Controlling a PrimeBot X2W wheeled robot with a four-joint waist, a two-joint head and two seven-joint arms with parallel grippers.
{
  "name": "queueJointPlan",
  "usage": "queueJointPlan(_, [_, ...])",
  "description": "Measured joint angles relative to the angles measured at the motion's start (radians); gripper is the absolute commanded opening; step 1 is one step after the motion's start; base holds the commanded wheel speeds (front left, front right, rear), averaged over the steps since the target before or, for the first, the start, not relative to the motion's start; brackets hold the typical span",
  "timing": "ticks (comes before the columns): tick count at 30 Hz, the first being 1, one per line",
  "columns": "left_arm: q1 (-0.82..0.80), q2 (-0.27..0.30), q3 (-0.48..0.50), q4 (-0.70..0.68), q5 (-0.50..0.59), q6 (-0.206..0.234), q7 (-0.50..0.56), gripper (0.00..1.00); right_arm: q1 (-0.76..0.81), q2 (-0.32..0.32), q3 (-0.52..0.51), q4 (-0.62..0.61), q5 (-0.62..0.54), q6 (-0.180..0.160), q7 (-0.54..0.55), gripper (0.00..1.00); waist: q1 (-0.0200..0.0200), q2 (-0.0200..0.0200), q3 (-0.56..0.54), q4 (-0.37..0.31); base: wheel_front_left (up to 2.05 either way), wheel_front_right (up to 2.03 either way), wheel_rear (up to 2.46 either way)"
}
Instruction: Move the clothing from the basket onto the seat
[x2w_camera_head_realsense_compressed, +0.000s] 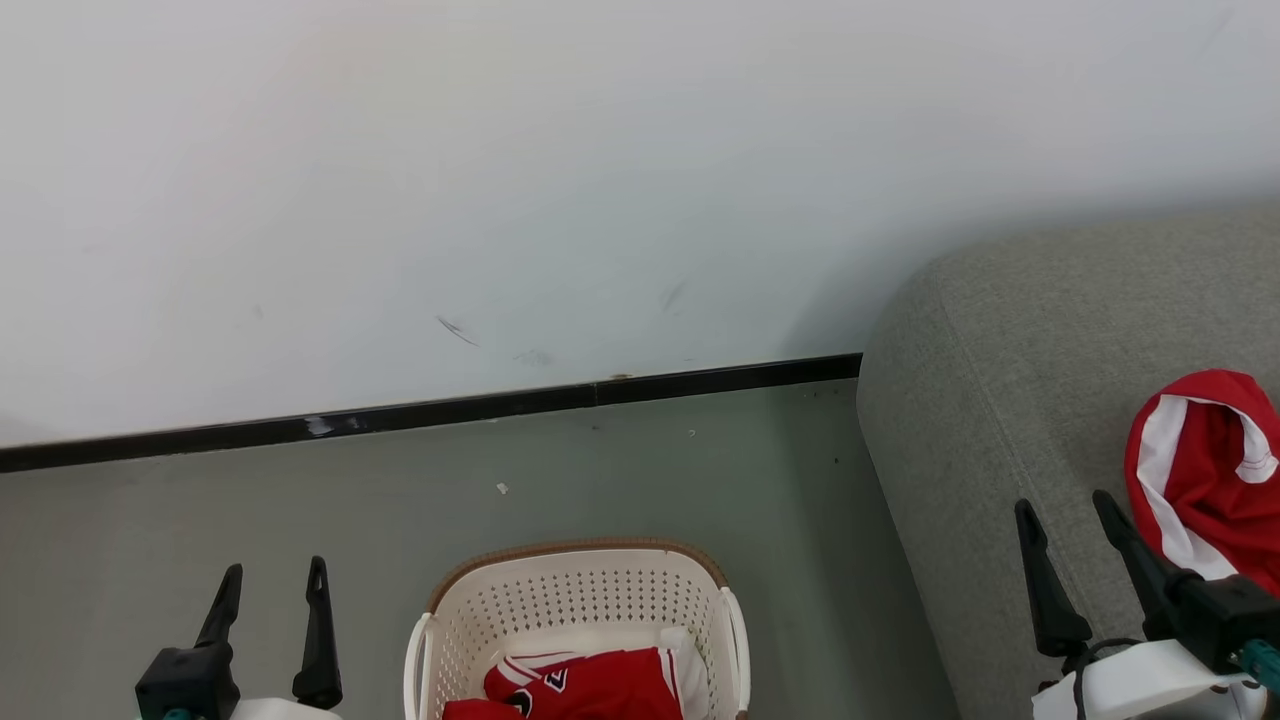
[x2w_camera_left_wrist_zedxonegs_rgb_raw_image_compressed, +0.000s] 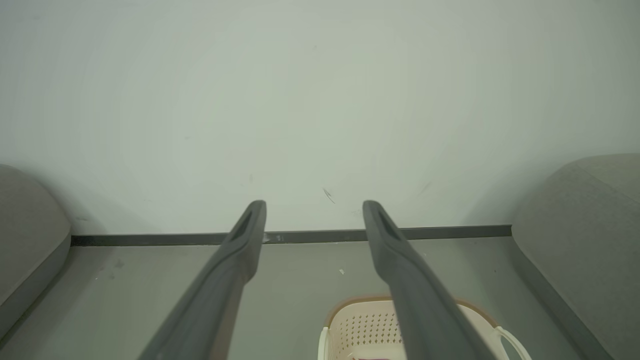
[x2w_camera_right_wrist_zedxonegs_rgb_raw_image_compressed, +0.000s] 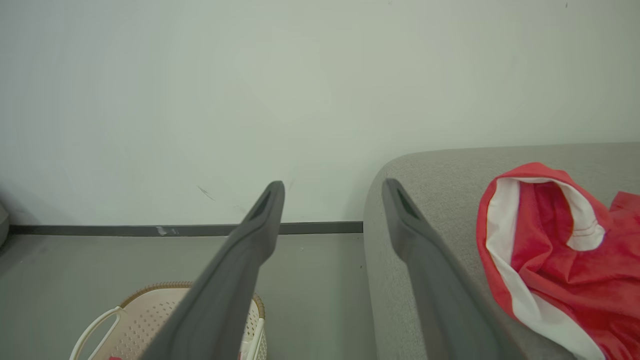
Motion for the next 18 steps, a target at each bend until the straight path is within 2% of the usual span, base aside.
queueJointPlan(14, [0.003, 0.016, -0.018, 0.013, 0.011, -0.018, 0.0, 1.0, 0.001, 0.0, 0.016, -0.03, 0.0, 0.0, 0.0, 1.0, 0.0, 0.0, 0.021, -0.004, 0.0, 0.0, 0.0])
queueJointPlan(18, [0.002, 0.023, -0.037, 0.028, 0.023, -0.035, 0.013, 1.0, 0.001, 0.0, 0.014, -0.044, 0.0, 0.0, 0.0, 1.0, 0.0, 0.0, 0.034, -0.005, 0.0, 0.0, 0.0])
